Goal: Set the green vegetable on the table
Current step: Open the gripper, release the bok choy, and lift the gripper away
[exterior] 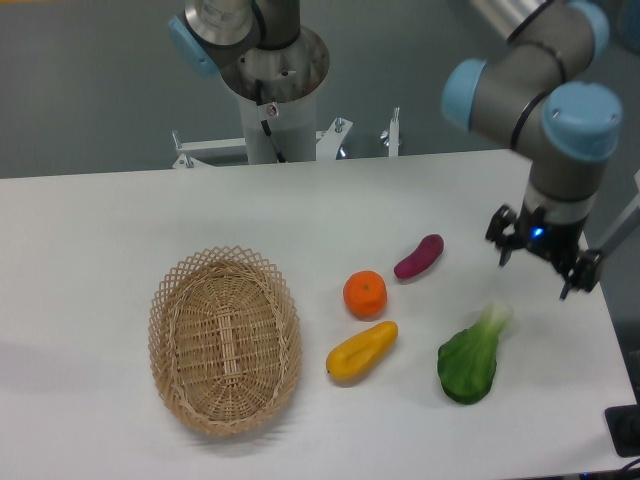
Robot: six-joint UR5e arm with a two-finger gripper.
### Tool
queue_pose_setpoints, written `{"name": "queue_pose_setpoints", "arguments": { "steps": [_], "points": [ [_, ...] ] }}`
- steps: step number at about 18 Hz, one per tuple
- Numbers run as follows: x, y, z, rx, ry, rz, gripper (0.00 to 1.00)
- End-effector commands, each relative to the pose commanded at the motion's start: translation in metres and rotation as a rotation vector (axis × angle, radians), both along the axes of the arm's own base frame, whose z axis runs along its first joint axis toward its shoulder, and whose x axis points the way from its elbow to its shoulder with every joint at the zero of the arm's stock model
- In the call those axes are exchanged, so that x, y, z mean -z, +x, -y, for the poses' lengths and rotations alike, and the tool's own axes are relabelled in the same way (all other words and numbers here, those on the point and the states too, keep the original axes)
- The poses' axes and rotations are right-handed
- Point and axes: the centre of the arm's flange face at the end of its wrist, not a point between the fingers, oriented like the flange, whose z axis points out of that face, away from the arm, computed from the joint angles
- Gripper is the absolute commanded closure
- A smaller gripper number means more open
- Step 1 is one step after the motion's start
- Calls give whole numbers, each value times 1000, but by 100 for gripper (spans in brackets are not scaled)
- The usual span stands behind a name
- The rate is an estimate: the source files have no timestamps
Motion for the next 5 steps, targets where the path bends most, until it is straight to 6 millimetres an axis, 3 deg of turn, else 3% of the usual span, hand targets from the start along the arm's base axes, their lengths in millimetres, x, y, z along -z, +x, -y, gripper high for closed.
{"name": "queue_pose_setpoints", "arguments": {
  "steps": [5],
  "points": [
    [-10, -3, 21, -6, -3, -5, 0]
  ]
}}
